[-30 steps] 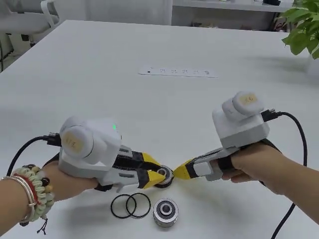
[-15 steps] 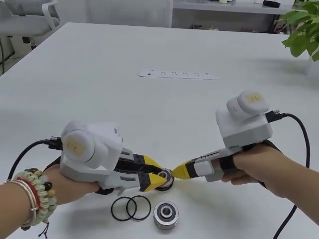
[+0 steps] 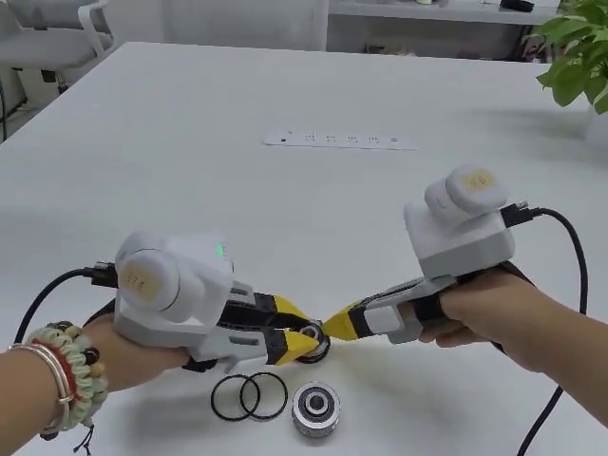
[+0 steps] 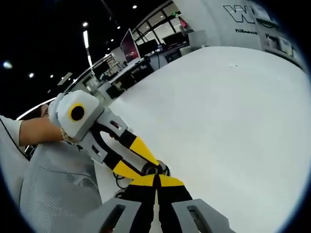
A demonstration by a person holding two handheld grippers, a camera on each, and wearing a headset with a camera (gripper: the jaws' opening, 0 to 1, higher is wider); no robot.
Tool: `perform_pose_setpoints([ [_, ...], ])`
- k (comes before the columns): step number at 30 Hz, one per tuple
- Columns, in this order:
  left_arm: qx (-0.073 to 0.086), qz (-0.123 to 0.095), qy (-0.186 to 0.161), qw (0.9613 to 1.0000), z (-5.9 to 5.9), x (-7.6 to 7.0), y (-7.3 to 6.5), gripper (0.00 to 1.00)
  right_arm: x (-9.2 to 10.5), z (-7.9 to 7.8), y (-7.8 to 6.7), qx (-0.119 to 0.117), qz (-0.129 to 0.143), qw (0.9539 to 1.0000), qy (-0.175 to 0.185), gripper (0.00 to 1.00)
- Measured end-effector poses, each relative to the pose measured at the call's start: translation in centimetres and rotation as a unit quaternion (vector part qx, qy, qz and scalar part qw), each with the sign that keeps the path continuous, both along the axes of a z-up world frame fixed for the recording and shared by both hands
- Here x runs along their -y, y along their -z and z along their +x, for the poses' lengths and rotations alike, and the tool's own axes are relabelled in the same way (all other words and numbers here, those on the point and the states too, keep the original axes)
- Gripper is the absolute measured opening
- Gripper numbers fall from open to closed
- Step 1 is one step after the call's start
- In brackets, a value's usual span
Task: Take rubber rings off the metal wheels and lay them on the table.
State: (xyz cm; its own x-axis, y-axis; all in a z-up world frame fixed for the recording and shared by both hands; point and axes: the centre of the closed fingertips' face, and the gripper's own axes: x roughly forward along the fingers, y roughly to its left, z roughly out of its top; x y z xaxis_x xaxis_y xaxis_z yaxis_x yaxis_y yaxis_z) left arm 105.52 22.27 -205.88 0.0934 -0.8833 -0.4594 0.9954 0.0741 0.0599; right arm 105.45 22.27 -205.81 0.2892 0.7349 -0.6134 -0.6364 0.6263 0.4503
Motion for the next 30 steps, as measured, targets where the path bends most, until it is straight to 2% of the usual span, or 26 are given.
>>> perform_pose_setpoints([
  [11,0.001,0.0,0.001,1.0,-0.01,0.0,0.01,0.07,0.0,-0.02,-0.15,-0.005,0.014,0.9999,0.002,0.0],
  [30,-0.004,-0.003,-0.001,1.0,-0.01,0.01,0.03,0.08,-0.35,0.16,-0.2,0.002,0.012,0.9999,-0.008,0.0],
])
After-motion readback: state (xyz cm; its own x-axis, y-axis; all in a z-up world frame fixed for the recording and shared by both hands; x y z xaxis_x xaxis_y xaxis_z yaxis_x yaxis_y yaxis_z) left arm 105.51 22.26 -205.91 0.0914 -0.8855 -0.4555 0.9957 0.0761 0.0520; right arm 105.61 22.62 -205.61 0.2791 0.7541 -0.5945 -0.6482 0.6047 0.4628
